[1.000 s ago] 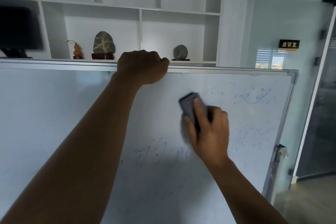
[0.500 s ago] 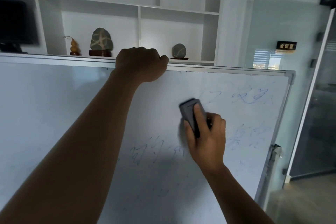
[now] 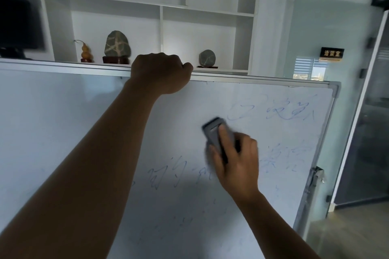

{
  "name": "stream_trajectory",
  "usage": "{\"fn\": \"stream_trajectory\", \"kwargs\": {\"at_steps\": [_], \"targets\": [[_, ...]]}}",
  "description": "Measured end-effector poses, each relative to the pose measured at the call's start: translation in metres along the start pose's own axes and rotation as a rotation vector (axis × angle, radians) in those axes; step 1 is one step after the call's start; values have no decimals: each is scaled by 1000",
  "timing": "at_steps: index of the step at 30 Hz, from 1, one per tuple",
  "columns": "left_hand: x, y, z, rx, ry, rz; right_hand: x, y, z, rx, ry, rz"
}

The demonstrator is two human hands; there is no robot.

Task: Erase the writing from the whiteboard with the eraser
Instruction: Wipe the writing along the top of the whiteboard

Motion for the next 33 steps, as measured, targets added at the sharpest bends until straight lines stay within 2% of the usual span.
{"fn": "stream_trajectory", "kwargs": {"at_steps": [2,3,6,7,9,10,13,14,16,17,20,23,24,27,28,31,33], "targets": [[0,-1,0,-1,2,-1,10,-7,-6,19,-85,171],[0,-1,-1,-2,2,-1,10,-1,-4,18,-79,148],[0,2,0,-5,8,-8,5,20,6,-30,22,-146],[0,2,-1,-4,5,-3,8,17,5,-18,9,-114],[0,1,-1,-1,-5,5,16,7,0,27,-77,66],[0,1,-1,-1,-6,4,15,11,1,34,-84,73],[-1,2,-1,-14,-4,-2,8,28,9,-9,10,-159],[-1,2,-1,-20,-6,-2,9,22,7,-5,-7,-112],[-1,2,-2,-31,-5,-4,13,7,1,28,-96,105],[-1,2,-3,-35,-3,-8,11,8,1,28,-102,115],[-2,3,-4,-41,11,-25,-1,21,8,-15,1,-114],[-5,2,-6,-55,32,-49,4,1,-2,15,-108,149],[-5,1,-6,-54,32,-43,1,2,-2,18,-124,165],[-7,3,-10,-74,82,-105,-8,18,5,-9,-26,-62],[-8,2,-11,-68,90,-104,-9,13,5,5,-35,-24],[-11,1,-15,-66,65,-128,0,1,-4,54,-150,244],[-11,3,-14,-45,60,-100,-10,21,3,44,-100,116]]}}
Point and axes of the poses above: each hand's wrist, its own x-axis away from the middle knuckle, its own z-axis out of the back of the hand, y = z × x, the point moved 6 cm from there along -x, towards the middle knuckle, and after that the axes turned 4 degrees about y, right-handed, at the moved point
